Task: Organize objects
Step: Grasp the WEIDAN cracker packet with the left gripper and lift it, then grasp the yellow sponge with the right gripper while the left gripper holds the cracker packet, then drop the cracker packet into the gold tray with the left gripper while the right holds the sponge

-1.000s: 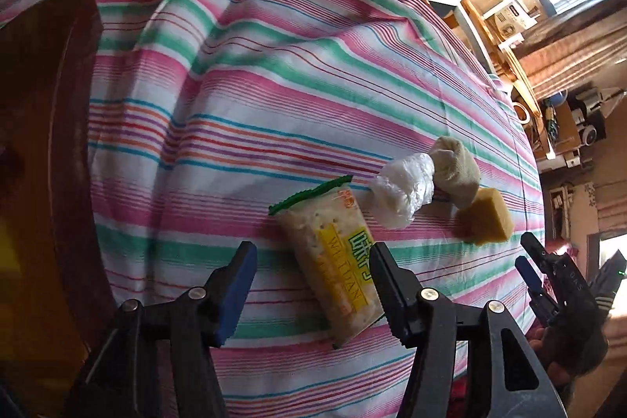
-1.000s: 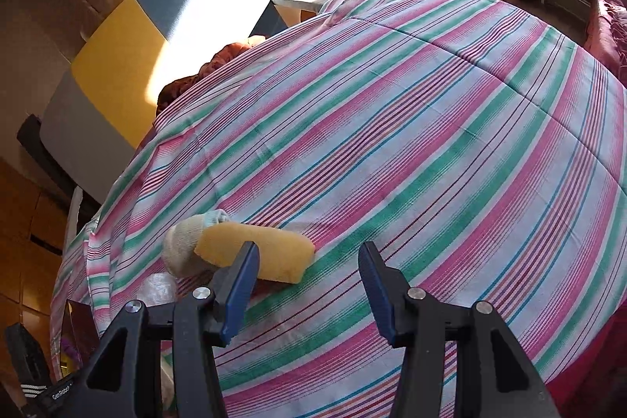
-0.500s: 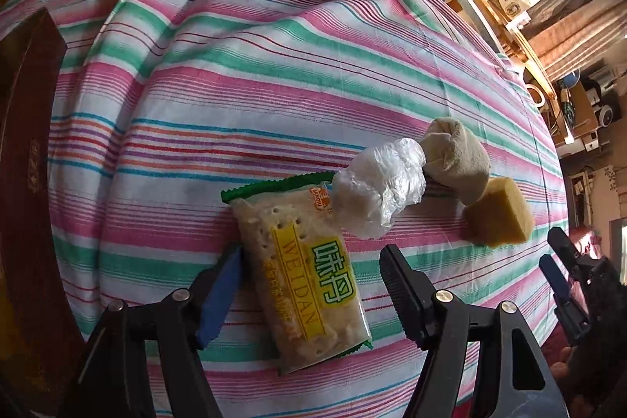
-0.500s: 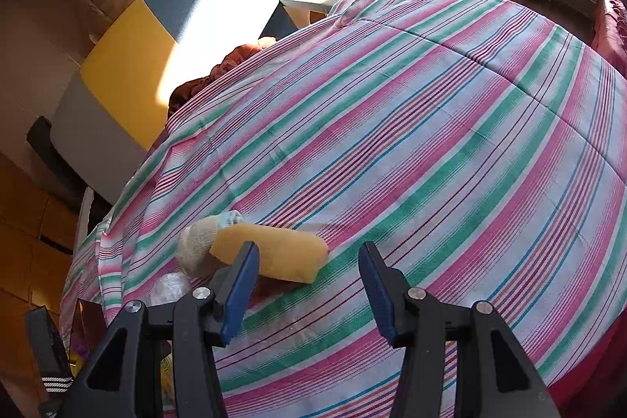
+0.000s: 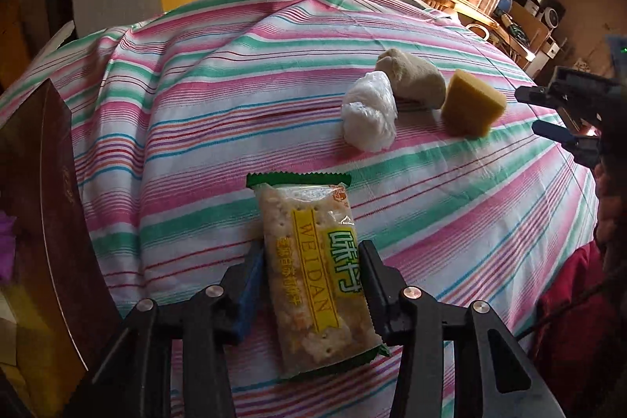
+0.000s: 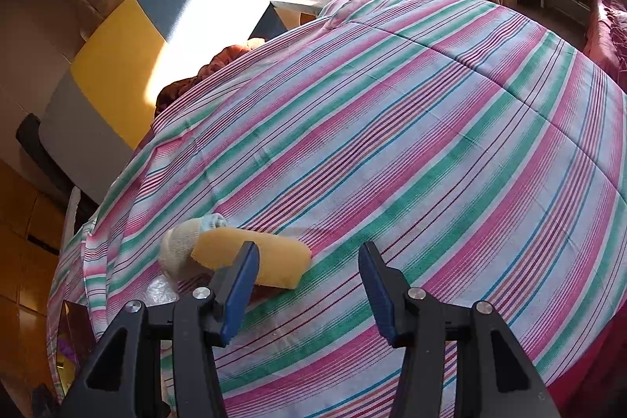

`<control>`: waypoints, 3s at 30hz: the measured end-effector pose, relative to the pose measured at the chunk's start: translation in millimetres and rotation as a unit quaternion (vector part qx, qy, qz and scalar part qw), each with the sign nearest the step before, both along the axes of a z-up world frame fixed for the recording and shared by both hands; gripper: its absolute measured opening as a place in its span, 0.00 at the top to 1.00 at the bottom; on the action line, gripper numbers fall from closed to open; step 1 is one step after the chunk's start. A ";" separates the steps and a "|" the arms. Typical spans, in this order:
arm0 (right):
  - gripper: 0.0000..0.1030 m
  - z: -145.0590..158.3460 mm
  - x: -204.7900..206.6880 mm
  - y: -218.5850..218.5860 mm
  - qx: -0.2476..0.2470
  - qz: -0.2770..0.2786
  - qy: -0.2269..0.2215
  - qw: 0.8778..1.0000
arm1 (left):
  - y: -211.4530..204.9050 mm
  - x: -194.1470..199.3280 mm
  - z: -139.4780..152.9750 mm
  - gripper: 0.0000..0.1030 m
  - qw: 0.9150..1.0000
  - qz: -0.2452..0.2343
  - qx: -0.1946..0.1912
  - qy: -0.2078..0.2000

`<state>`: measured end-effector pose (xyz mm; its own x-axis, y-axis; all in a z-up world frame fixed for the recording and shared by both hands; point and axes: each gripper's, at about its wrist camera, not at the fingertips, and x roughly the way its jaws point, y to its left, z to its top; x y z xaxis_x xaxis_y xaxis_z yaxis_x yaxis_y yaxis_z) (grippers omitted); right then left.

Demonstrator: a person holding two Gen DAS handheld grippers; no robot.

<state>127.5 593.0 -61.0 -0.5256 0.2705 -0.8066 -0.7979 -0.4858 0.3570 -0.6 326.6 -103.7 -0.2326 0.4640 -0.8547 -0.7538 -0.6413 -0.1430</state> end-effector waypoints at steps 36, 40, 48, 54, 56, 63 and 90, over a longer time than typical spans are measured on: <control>0.59 -30.5 -77.5 -82.0 0.083 0.243 -0.162 0.953 | -4.3 12.7 -9.7 0.57 0.998 -0.027 0.026 0.053; 0.60 -34.8 -78.2 -82.0 0.087 0.246 -0.158 0.952 | -3.0 14.5 -8.8 0.58 0.998 -0.026 0.020 0.062; 0.62 -37.5 -81.1 -84.1 0.102 0.256 -0.161 0.948 | -20.8 24.2 25.8 0.59 0.996 -0.016 0.046 0.075; 0.62 -39.1 -81.4 -84.5 0.108 0.259 -0.161 0.946 | -45.5 24.7 62.2 0.59 0.993 0.014 0.065 0.099; 0.62 -39.5 -82.1 -84.1 0.108 0.259 -0.162 0.946 | -56.3 23.0 69.7 0.59 0.992 0.028 0.067 0.103; 0.62 -39.3 -80.6 -86.7 0.115 0.258 -0.165 0.945 | -94.3 14.0 85.1 0.58 0.987 0.075 0.060 0.131; 0.62 -39.0 -81.8 -94.9 0.141 0.271 -0.183 0.934 | -229.4 -137.9 62.2 0.58 0.957 0.271 0.096 -0.036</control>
